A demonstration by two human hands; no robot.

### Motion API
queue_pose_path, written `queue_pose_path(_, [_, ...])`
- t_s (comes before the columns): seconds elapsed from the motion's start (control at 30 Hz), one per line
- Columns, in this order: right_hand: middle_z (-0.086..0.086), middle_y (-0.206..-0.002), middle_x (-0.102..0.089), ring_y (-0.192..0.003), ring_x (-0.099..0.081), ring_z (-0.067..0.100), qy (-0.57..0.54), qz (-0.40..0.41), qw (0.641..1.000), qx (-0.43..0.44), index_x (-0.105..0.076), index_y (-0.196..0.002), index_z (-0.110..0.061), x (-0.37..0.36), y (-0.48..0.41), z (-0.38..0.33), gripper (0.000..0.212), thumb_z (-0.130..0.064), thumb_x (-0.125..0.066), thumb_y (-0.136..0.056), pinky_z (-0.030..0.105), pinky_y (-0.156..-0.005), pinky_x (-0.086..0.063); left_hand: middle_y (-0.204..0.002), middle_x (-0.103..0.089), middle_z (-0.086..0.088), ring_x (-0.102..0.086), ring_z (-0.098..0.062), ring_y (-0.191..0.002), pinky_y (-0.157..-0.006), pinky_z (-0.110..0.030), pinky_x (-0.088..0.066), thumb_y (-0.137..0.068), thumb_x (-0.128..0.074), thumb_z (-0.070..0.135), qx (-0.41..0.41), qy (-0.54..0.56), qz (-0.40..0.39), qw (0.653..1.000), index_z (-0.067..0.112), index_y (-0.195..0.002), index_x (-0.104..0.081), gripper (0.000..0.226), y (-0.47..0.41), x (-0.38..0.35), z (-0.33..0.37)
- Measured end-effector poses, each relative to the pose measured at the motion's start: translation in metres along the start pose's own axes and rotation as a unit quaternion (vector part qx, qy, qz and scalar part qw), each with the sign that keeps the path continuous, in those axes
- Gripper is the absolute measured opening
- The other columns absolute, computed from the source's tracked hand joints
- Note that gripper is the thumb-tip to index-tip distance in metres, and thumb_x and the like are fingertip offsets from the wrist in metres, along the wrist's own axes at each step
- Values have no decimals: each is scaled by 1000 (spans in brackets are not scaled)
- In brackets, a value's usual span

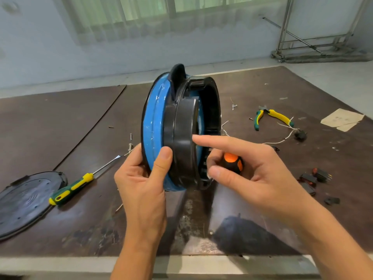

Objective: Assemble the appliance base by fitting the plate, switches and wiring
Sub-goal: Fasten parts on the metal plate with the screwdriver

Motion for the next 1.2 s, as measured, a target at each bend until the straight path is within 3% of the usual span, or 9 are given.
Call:
queue_pose_path(0.1, [2,-86,-64,-75,-57,23,-30,13,999,-4,-67,-129,-24,6,2,1,40,-6,-65,-93,22,-69,-46,-78,-57,-18,-50,-38,-70,-58,-42,-50,-90,-70,31,-54,-96,6,994,13,-91,-67,18,2,-2,9])
queue_pose_path(0.17, [5,-84,-64,-73,-56,27,-49,37,998,-21,-71,-120,-22,13,3,10,34,-7,-66,-91,24,-67,-46,-74,-57,1,-52,-17,-66,-57,-30,-47,-90,-72,27,-99,-155,-9,983,18,-91,-67,10,5,-9,15])
queue_pose_path(0.23, [9,-78,-61,-66,-53,25,-84,57,993,-64,-73,-108,-18,21,5,27,21,-10,-68,-89,26,-63,-45,-91,-65,11,-61,-3,-83,-74,-17,-48,-90,-73,17,-162,-225,-50,959,14,-104,-70,15,11,-22,21])
queue_pose_path(0.3, [11,-72,-57,-64,-51,21,-119,51,983,-134,-72,-95,-15,27,10,51,10,-12,-70,-86,28,-61,-44,-116,-69,4,-64,-7,-111,-94,-22,-50,-89,-73,9,-238,-303,-117,915,7,-116,-70,27,19,-35,20])
queue_pose_path(0.4, [11,-74,-58,-64,-50,22,-96,15,972,-214,-70,-90,-15,32,18,79,5,-14,-70,-85,37,-64,-44,-128,-66,0,-60,-10,-123,-101,-29,-51,-94,-68,13,-291,-380,-158,864,5,-117,-70,24,25,-42,10])
queue_pose_path(0.6, [4,-66,-61,-56,-50,17,-47,31,966,-254,-71,-97,-19,48,24,94,13,-11,-68,-88,27,-56,-44,-119,-59,-2,-61,-15,-97,-72,-23,-51,-96,-66,15,-339,-444,-152,815,12,-105,-70,11,31,-46,5])
queue_pose_path(0.73, [6,-70,-66,-56,-54,16,11,39,950,-310,-71,-93,-20,57,29,104,23,2,-67,-88,27,-52,-44,-115,-59,-3,-61,-17,-93,-59,-32,-52,-93,-68,10,-360,-456,-162,798,14,-105,-71,13,34,-49,5])
queue_pose_path(0.93, [-3,-99,-65,-84,-65,13,263,22,882,-390,-66,-88,-33,66,39,123,22,-14,-76,-85,36,-80,-57,-109,-58,0,-62,-19,-84,-54,-36,-51,-91,-68,8,-344,-460,-197,795,14,-99,-67,9,33,-50,3])
queue_pose_path(1.2, [3,-114,-65,-104,-63,24,315,13,852,-418,-60,-86,-33,63,42,127,24,-15,-76,-84,44,-97,-51,-102,-65,-5,-66,-22,-91,-61,-36,-54,-85,-72,0,-335,-468,-237,783,10,-93,-70,12,39,-48,-9])
Point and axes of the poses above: each hand's wrist, its own y-axis away from the middle knuckle, its own x-axis out of the back of the hand, z = x × y, the point moved 7 cm from there along -y, towards the middle knuckle
